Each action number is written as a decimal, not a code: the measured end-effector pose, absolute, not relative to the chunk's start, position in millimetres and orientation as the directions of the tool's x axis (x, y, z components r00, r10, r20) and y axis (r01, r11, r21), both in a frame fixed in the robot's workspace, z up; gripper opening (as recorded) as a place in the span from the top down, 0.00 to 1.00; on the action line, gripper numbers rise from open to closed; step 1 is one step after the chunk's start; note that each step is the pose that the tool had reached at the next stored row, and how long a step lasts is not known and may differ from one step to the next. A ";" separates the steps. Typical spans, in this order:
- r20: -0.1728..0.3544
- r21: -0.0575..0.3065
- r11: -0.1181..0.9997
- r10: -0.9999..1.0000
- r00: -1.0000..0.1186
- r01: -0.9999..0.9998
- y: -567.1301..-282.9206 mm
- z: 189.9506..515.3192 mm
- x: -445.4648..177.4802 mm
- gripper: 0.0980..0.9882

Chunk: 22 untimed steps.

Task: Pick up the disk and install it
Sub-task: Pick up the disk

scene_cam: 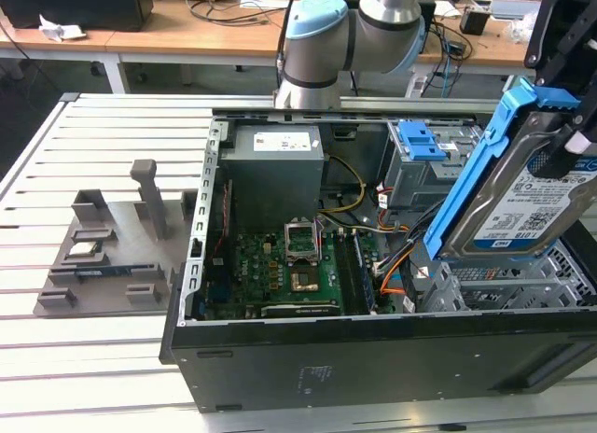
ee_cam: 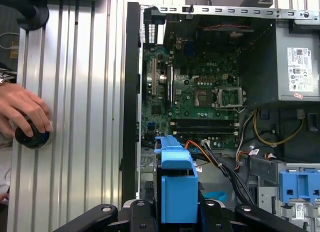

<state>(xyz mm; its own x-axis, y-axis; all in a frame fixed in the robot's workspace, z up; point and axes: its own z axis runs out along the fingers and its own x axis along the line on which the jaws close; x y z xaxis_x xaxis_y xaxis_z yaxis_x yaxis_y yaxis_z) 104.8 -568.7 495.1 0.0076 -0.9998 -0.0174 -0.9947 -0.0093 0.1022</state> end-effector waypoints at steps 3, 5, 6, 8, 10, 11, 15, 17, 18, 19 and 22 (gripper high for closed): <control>-0.018 0.104 -0.009 -1.000 0.008 -0.995 -568.8 489.8 110.3 0.70; -0.017 0.105 -0.009 -1.000 0.008 -0.994 -568.7 486.4 113.5 0.70; -0.017 0.105 -0.009 -1.000 0.008 -0.994 -568.5 485.2 115.0 0.70; -0.017 0.106 -0.009 -1.000 0.007 -0.994 -566.8 482.7 120.4 0.70; -0.016 0.107 -0.009 -1.000 0.008 -0.994 -560.9 480.4 128.7 0.70; -0.015 0.108 -0.009 -1.000 0.008 -0.994 -558.5 479.8 130.8 0.70; -0.014 0.108 -0.009 -1.000 0.007 -0.994 -553.6 478.3 135.7 0.70; -0.014 0.108 -0.009 -1.000 0.007 -0.994 -552.8 477.4 136.5 0.70; -0.014 0.108 -0.009 -1.000 0.007 -0.994 -552.8 476.5 136.6 0.70; -0.014 0.108 -0.009 -1.000 0.007 -0.994 -552.8 476.1 136.6 0.70; -0.014 0.108 -0.009 -1.000 0.007 -0.994 -552.7 474.4 136.7 0.70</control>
<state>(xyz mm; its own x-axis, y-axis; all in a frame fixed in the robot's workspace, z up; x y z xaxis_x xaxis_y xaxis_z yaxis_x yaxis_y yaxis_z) 136.7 -552.7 474.4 0.0075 -0.9999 -0.0142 -0.9941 -0.0090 0.1079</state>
